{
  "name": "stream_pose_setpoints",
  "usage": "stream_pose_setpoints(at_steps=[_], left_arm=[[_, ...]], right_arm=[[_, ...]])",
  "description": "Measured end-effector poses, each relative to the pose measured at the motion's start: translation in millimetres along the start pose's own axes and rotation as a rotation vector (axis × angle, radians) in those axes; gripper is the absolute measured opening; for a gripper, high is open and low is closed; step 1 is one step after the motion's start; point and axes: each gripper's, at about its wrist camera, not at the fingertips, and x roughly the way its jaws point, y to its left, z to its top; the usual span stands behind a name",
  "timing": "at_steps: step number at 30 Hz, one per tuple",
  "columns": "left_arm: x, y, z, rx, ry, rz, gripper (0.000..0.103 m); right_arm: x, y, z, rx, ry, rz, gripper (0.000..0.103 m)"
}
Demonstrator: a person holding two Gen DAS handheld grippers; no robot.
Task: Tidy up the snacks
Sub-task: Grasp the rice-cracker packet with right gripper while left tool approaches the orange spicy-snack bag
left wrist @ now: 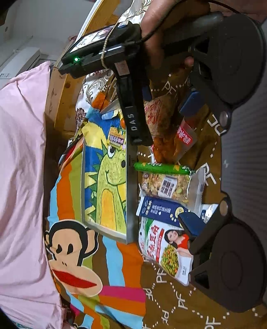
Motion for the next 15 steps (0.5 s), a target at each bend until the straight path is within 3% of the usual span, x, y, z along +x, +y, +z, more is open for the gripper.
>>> stream_pose_setpoints(at_steps=[3, 8, 11, 15], left_arm=[[2, -1, 0, 0.014, -0.007, -0.02, 0.102], [5, -5, -2, 0.032, -0.008, -0.051, 0.102], [8, -5, -2, 0.034, -0.007, -0.078, 0.102], [10, -7, -3, 0.022, 0.001, -0.121, 0.102]], right_arm=[[-2, -15, -4, 0.072, 0.034, 0.041, 0.091], [-18, -21, -11, 0.047, 0.039, 0.055, 0.086], [-27, -22, -16, -0.027, 0.057, 0.046, 0.086], [-36, -24, -23, -0.22, 0.1, 0.076, 0.086]])
